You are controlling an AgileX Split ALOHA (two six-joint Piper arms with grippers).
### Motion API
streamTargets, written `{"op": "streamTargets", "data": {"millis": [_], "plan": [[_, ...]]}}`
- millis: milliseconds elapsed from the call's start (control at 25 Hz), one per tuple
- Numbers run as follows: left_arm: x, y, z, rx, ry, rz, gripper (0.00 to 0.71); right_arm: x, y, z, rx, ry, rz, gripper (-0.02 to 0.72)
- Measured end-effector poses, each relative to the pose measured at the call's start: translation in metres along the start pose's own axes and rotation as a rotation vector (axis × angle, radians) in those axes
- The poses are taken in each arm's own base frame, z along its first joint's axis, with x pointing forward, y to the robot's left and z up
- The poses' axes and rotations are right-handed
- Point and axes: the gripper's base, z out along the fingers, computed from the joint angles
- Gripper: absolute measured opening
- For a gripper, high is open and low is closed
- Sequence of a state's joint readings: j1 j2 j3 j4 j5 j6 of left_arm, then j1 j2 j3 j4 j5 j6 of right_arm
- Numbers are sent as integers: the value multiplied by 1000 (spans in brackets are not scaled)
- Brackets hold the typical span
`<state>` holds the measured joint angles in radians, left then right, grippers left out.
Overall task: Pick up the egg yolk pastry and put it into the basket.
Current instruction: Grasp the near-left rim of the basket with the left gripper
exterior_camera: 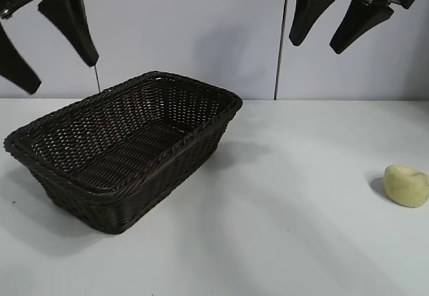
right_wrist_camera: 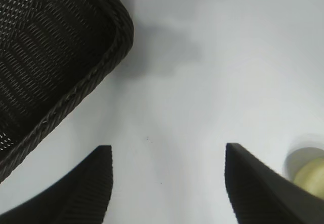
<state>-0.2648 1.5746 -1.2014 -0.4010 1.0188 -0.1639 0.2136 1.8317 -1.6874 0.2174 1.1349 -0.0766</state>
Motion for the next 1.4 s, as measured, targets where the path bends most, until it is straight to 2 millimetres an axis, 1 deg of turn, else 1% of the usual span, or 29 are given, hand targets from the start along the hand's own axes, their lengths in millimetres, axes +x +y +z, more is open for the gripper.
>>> {"op": "streamTargets", "data": {"millis": [120,280,480,640,800,960,1120,1280,1400], "plan": [[14,11,7,-26,-6,-71,515,0,0,0,0,0,0,466],[23,22,16,-52,-39,-189,515,0,0,0,0,0,0,466],[26,31,28,-51,-92,-385,515,0,0,0,0,0,0,466],[22,31,29,-25,-157,-499,515,0,0,0,0,0,0,466],[19,34,29,-41,-200,-535,515,0,0,0,0,2,0,466],[18,39,28,-88,-219,-565,515,0,0,0,0,3,0,466],[18,40,28,-97,-225,-586,514,1,0,0,-1,7,0,466],[22,43,33,-113,-209,-593,514,1,0,0,-1,14,0,466],[24,45,42,-129,-185,-593,514,1,0,0,-1,15,0,466]]}}
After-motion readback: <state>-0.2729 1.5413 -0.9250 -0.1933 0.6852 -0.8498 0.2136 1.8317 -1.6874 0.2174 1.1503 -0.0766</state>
